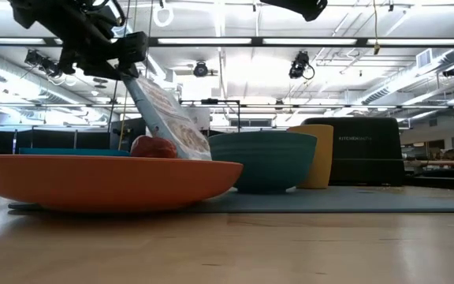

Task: Arrange a breakfast setting
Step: Pour the cereals from the blue cereal box into the green bowl, then put the black spoon on the blue table mat to the bottom right of the green bowl

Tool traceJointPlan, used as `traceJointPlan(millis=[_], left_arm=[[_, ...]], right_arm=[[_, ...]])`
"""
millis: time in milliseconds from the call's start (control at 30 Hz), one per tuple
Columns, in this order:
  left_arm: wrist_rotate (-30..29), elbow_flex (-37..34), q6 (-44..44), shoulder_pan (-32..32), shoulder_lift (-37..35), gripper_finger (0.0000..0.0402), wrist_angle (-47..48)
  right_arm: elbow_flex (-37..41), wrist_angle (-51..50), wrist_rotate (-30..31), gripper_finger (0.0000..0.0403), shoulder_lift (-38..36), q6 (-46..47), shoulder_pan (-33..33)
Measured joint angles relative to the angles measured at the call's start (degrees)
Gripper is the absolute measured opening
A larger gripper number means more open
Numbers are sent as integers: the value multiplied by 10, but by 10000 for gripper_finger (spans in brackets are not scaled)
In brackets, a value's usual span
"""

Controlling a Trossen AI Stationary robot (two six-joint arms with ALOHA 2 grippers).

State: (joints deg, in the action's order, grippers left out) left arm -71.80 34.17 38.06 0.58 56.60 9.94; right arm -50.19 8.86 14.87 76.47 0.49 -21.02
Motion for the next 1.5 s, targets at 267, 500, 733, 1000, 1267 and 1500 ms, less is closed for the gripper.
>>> traceJointPlan(millis=[267, 500, 733, 1000, 1267, 1500], left_arm=[[35, 0, -6, 23, -46, 260, 76], [173, 0, -69, 64, -106, 282, 104], [363, 1, -218, 34, -153, 266, 67], [524, 154, -231, -119, -131, 247, 188], [542, 287, -56, -332, -37, 235, 370], [544, 399, 177, -481, 48, 217, 481]], right_arm=[[0, 0, 0, 380, 0, -1, 0], [0, 0, -16, 380, 0, -2, 11], [0, 29, -15, 380, 0, -45, 35], [0, 95, -1, 380, 2, -69, 40], [0, 162, 51, 380, 30, -87, 41], [-54, 201, 41, 380, 130, -75, 38]])
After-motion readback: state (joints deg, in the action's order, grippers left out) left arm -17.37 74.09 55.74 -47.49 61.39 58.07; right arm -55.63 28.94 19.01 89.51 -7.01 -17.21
